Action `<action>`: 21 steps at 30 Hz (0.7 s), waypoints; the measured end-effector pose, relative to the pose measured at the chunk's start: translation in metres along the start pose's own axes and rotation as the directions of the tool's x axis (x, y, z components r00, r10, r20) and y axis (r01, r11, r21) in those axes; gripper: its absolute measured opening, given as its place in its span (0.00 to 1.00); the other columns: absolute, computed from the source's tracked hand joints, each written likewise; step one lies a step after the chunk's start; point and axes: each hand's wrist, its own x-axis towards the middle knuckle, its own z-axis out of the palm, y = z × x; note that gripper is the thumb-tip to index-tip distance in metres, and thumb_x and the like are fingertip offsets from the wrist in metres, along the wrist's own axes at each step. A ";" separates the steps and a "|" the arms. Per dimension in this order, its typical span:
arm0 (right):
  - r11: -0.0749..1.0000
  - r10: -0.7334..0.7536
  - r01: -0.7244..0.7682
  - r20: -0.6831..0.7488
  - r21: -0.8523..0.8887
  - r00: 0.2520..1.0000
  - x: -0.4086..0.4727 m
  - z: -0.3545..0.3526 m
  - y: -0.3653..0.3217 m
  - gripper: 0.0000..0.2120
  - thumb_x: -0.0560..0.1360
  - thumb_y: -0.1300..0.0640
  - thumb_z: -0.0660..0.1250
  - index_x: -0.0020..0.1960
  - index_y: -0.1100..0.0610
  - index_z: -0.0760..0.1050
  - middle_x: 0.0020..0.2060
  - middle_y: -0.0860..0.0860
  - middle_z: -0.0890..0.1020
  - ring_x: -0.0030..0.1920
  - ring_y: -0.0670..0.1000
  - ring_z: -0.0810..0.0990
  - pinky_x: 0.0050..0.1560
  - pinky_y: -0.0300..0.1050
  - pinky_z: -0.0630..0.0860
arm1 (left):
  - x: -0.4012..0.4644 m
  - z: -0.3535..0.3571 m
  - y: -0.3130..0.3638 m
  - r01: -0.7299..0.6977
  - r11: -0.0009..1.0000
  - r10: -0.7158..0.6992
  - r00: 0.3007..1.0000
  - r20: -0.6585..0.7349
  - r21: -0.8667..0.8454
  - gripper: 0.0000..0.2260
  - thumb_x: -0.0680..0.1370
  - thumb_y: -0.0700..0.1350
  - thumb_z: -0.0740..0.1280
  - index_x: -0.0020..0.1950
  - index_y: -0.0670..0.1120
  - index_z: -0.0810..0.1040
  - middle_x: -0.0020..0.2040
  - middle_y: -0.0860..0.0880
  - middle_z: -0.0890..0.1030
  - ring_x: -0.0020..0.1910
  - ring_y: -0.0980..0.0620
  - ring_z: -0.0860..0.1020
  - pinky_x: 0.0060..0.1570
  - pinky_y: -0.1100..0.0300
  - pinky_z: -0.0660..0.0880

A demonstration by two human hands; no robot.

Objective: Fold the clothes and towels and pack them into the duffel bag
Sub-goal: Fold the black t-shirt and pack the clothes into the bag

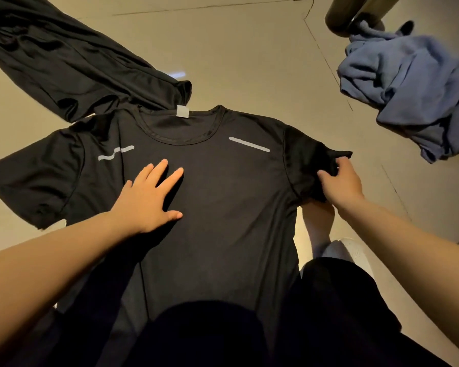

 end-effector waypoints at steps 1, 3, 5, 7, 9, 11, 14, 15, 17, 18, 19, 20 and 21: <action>0.975 -0.184 0.181 -0.011 -0.130 0.983 -0.010 0.003 -0.005 0.15 0.79 0.59 0.61 0.64 0.59 0.68 0.59 0.59 0.76 0.58 0.62 0.75 0.54 0.53 0.73 | -0.003 0.000 -0.004 -0.028 0.999 0.028 0.999 -0.022 -0.024 0.43 0.73 0.64 0.66 0.78 0.57 0.41 0.79 0.50 0.41 0.78 0.46 0.44 0.73 0.42 0.56; 0.814 -0.490 0.481 0.062 -0.326 0.870 -0.030 0.010 -0.019 0.11 0.77 0.58 0.62 0.59 0.59 0.70 0.54 0.59 0.77 0.53 0.63 0.76 0.45 0.51 0.70 | -0.008 -0.004 -0.012 -0.061 0.990 0.054 0.997 -0.057 -0.125 0.42 0.73 0.63 0.67 0.79 0.57 0.47 0.80 0.50 0.44 0.78 0.46 0.46 0.74 0.45 0.56; 0.620 -0.599 0.654 0.277 -0.433 0.751 -0.047 0.023 -0.029 0.12 0.76 0.57 0.62 0.59 0.57 0.70 0.55 0.57 0.75 0.52 0.62 0.76 0.43 0.52 0.72 | -0.010 -0.012 -0.024 -0.050 0.970 0.029 0.995 -0.092 -0.238 0.40 0.72 0.61 0.69 0.78 0.58 0.52 0.80 0.51 0.45 0.77 0.46 0.50 0.73 0.47 0.57; 0.474 -0.547 0.751 0.514 -0.460 0.660 -0.060 0.042 -0.028 0.14 0.76 0.55 0.62 0.60 0.56 0.68 0.55 0.56 0.73 0.53 0.62 0.76 0.44 0.53 0.73 | -0.012 -0.018 -0.036 -0.028 0.961 -0.011 0.990 -0.141 -0.273 0.37 0.72 0.60 0.70 0.78 0.57 0.57 0.80 0.51 0.48 0.77 0.46 0.55 0.72 0.46 0.60; 0.448 -0.448 0.776 0.640 -0.444 0.625 -0.065 0.053 -0.024 0.17 0.75 0.55 0.63 0.63 0.54 0.66 0.56 0.54 0.72 0.55 0.60 0.75 0.47 0.51 0.73 | -0.015 -0.018 -0.047 -0.029 0.972 -0.014 0.984 -0.178 -0.234 0.35 0.73 0.58 0.70 0.77 0.54 0.60 0.79 0.50 0.51 0.75 0.44 0.58 0.71 0.45 0.63; 0.531 -0.410 0.745 0.647 -0.403 0.643 -0.061 0.053 -0.024 0.18 0.76 0.51 0.64 0.64 0.52 0.66 0.57 0.53 0.72 0.55 0.58 0.75 0.49 0.49 0.72 | -0.020 -0.016 -0.052 -0.058 0.987 0.030 0.983 -0.182 -0.150 0.33 0.74 0.56 0.70 0.76 0.52 0.63 0.78 0.47 0.55 0.74 0.42 0.61 0.69 0.44 0.65; 0.629 -0.465 0.688 0.533 -0.362 0.707 -0.054 0.048 -0.026 0.15 0.77 0.46 0.63 0.60 0.51 0.70 0.53 0.50 0.75 0.51 0.55 0.76 0.47 0.46 0.71 | -0.026 -0.007 -0.048 -0.217 0.975 0.220 0.959 -0.178 0.035 0.32 0.70 0.52 0.76 0.72 0.47 0.70 0.73 0.40 0.66 0.69 0.37 0.69 0.63 0.42 0.71; 0.649 -0.506 0.669 0.451 -0.362 0.735 -0.053 0.046 -0.026 0.12 0.78 0.47 0.62 0.58 0.52 0.72 0.51 0.51 0.75 0.50 0.54 0.76 0.46 0.46 0.70 | -0.026 -0.004 -0.045 -0.270 0.959 0.282 0.946 -0.161 0.090 0.32 0.68 0.52 0.77 0.70 0.45 0.73 0.71 0.39 0.69 0.66 0.37 0.72 0.61 0.41 0.73; 0.707 -0.501 0.592 0.317 -0.386 0.805 -0.049 0.041 -0.022 0.09 0.79 0.53 0.60 0.57 0.54 0.73 0.52 0.53 0.76 0.51 0.57 0.76 0.45 0.47 0.70 | -0.028 0.000 -0.034 -0.331 0.931 0.352 0.926 -0.138 0.157 0.31 0.68 0.53 0.77 0.69 0.47 0.73 0.70 0.40 0.71 0.66 0.38 0.73 0.59 0.39 0.74; 0.742 -0.448 0.539 0.302 -0.399 0.841 -0.046 0.038 -0.018 0.10 0.78 0.57 0.60 0.58 0.54 0.72 0.53 0.55 0.75 0.52 0.58 0.76 0.46 0.47 0.70 | -0.028 0.001 -0.024 -0.357 0.917 0.381 0.915 -0.132 0.176 0.31 0.69 0.54 0.75 0.70 0.49 0.73 0.71 0.42 0.70 0.67 0.40 0.72 0.60 0.39 0.72; 0.775 -0.371 0.484 0.326 -0.408 0.870 -0.043 0.035 -0.013 0.13 0.76 0.60 0.61 0.60 0.55 0.71 0.55 0.56 0.73 0.53 0.60 0.75 0.47 0.48 0.71 | -0.028 0.001 -0.013 -0.385 0.904 0.410 0.904 -0.123 0.184 0.30 0.71 0.54 0.74 0.71 0.51 0.71 0.72 0.43 0.69 0.68 0.41 0.71 0.62 0.39 0.70; 0.807 -0.284 0.431 0.373 -0.405 0.883 -0.040 0.031 -0.007 0.17 0.73 0.63 0.63 0.62 0.55 0.69 0.57 0.57 0.71 0.54 0.60 0.75 0.48 0.49 0.72 | -0.027 0.002 -0.001 -0.416 0.890 0.440 0.891 -0.111 0.186 0.30 0.73 0.55 0.71 0.73 0.52 0.68 0.75 0.43 0.65 0.71 0.42 0.68 0.65 0.40 0.67; 0.839 -0.213 0.384 0.418 -0.384 0.883 -0.039 0.028 -0.003 0.21 0.72 0.64 0.65 0.63 0.55 0.67 0.57 0.57 0.70 0.53 0.59 0.74 0.50 0.49 0.73 | -0.025 0.003 0.011 -0.438 0.878 0.460 0.883 -0.092 0.192 0.30 0.76 0.56 0.68 0.76 0.54 0.63 0.77 0.43 0.59 0.74 0.43 0.63 0.69 0.42 0.62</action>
